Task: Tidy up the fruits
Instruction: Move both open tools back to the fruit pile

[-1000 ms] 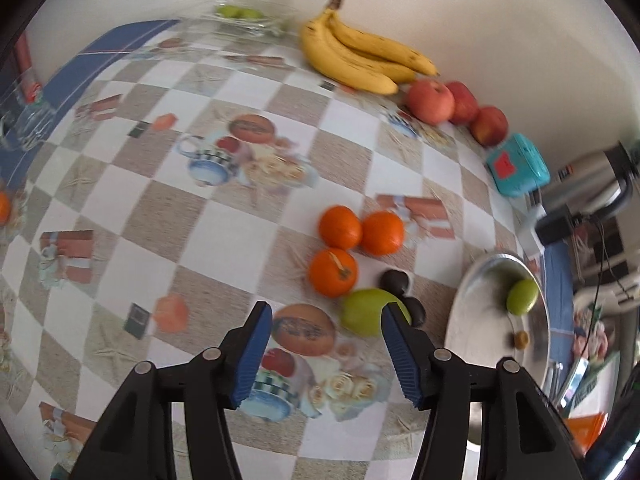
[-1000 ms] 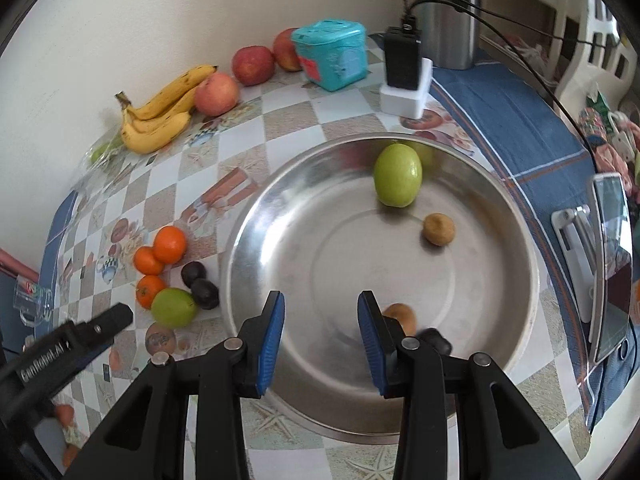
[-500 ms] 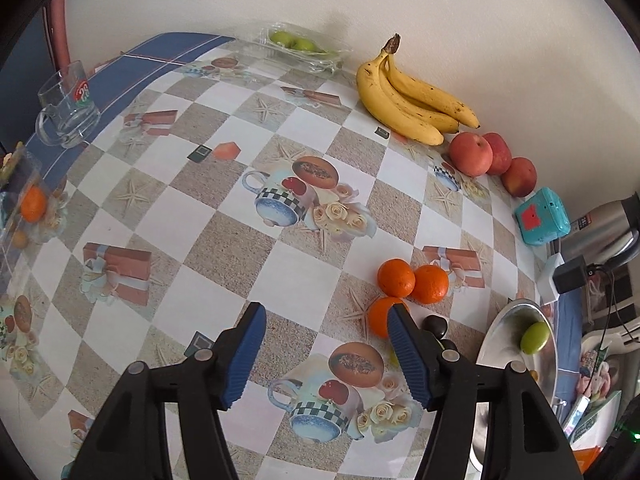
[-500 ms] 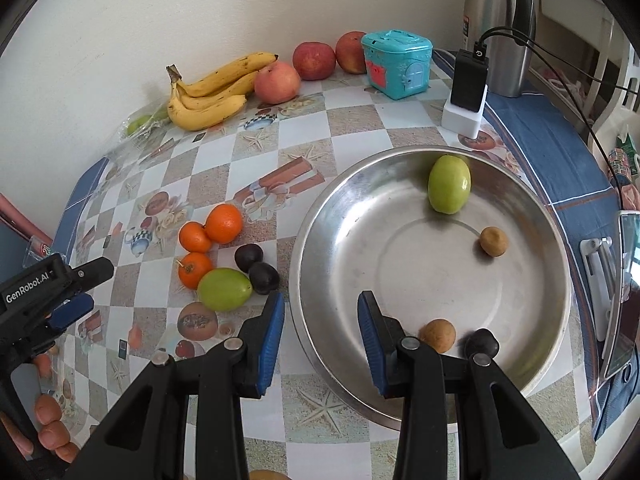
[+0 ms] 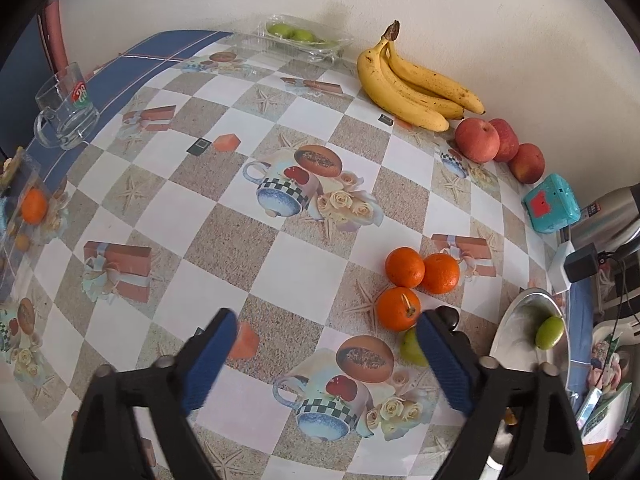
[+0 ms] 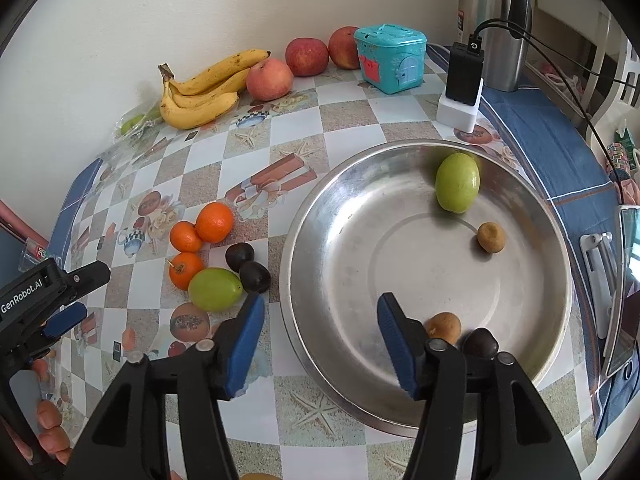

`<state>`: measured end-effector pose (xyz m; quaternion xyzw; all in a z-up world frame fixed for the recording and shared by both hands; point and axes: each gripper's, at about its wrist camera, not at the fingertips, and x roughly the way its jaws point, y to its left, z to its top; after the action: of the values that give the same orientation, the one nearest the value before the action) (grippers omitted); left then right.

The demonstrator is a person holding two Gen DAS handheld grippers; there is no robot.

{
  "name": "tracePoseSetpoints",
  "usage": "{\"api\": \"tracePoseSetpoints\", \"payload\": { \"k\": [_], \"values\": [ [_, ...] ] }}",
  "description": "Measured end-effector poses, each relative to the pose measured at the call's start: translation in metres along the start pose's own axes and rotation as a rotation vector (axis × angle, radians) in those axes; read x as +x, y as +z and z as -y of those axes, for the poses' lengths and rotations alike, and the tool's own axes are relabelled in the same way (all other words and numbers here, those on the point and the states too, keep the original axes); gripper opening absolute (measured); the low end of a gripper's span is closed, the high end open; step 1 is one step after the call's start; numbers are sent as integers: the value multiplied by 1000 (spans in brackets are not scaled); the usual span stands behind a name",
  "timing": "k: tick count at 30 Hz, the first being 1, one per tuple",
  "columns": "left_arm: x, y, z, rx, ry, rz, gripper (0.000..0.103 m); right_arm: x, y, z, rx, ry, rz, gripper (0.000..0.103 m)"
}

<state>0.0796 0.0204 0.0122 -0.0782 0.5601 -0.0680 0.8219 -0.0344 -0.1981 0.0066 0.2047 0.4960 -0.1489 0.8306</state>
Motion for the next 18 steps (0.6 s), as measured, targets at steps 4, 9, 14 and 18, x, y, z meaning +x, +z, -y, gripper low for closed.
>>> {"api": "tracePoseSetpoints", "payload": {
  "k": [4,9,14,18],
  "values": [
    [3,-2,1,17,27,6,103,2,0,1,1,-10,7,76],
    [5,-3,2,36,45,17,103,2,1,1,-11,-18,24,84],
    [6,-1,2,37,42,26,103,0,2,-1,-20,-12,54,91],
    [8,0,6,57,34,37,103,0,3,-2,-23,-3,67,91]
  ]
}}
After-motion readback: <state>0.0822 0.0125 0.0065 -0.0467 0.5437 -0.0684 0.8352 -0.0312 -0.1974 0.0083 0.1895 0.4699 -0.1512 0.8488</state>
